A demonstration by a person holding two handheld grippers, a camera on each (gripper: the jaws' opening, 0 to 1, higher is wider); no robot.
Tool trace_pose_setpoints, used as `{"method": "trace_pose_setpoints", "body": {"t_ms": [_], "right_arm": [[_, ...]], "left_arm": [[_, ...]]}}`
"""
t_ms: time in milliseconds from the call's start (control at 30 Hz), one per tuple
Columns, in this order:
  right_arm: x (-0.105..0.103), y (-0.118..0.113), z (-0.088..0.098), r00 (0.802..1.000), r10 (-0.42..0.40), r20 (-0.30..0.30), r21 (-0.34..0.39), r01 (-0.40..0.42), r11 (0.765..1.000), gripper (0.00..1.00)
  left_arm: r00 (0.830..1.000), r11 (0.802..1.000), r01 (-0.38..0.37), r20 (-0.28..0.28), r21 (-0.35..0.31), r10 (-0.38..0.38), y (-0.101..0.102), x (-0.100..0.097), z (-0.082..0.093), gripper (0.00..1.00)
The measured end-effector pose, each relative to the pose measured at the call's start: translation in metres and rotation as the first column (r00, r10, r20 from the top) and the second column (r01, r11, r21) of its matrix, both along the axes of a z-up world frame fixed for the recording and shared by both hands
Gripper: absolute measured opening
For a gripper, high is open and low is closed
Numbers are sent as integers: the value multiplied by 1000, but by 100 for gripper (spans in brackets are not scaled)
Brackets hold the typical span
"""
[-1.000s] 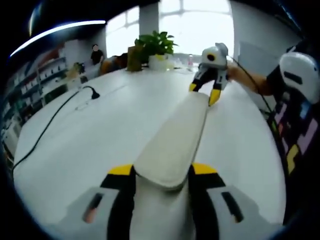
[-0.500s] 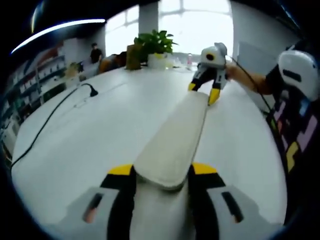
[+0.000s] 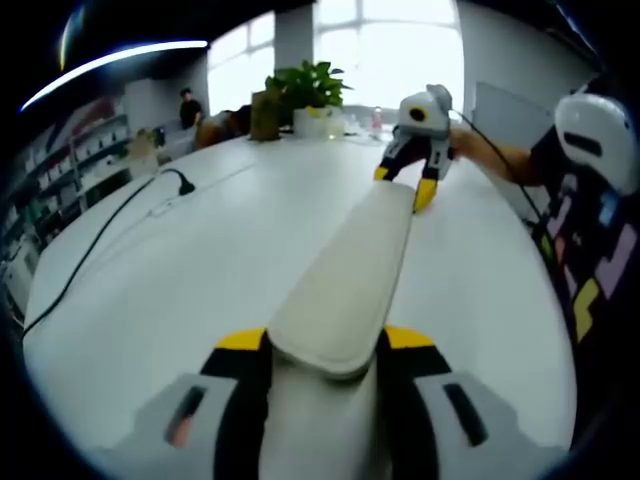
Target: Arrange the utensils inside the cutlery case until each visible utensil rests in its matching compartment.
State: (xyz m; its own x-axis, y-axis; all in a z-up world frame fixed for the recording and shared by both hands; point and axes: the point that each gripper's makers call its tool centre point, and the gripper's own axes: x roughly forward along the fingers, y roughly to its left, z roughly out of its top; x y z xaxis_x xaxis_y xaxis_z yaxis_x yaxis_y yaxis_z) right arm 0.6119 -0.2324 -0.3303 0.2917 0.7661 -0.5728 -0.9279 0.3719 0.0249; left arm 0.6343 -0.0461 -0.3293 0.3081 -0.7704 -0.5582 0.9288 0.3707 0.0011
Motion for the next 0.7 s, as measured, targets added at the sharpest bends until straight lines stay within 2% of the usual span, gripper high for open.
{"method": "trace_pose_setpoints", "body": {"t_ms": [267, 333, 467, 567, 700], "right_arm": [[2, -9, 5, 999, -52, 3, -19, 52, 998, 41], [-3, -7, 7, 999, -51, 12, -32, 51, 998, 44], [-5, -10, 20, 995, -93, 48, -2, 93, 996, 45], [-1, -18, 32, 983, -158, 94, 33, 156, 987, 46], [3, -29, 54, 955, -247, 164, 79, 237, 968, 47]], "left_arm": [[1000, 1000, -11, 17, -3, 11, 1, 2, 4, 46], [1000, 1000, -22, 7, -3, 22, 5, 2, 6, 45], [999, 999, -36, 28, -14, 36, 12, 2, 16, 47], [998, 999, -47, 46, -24, 48, 18, 2, 24, 47], [995, 996, -68, 64, -61, 72, 23, 2, 37, 47]]}}
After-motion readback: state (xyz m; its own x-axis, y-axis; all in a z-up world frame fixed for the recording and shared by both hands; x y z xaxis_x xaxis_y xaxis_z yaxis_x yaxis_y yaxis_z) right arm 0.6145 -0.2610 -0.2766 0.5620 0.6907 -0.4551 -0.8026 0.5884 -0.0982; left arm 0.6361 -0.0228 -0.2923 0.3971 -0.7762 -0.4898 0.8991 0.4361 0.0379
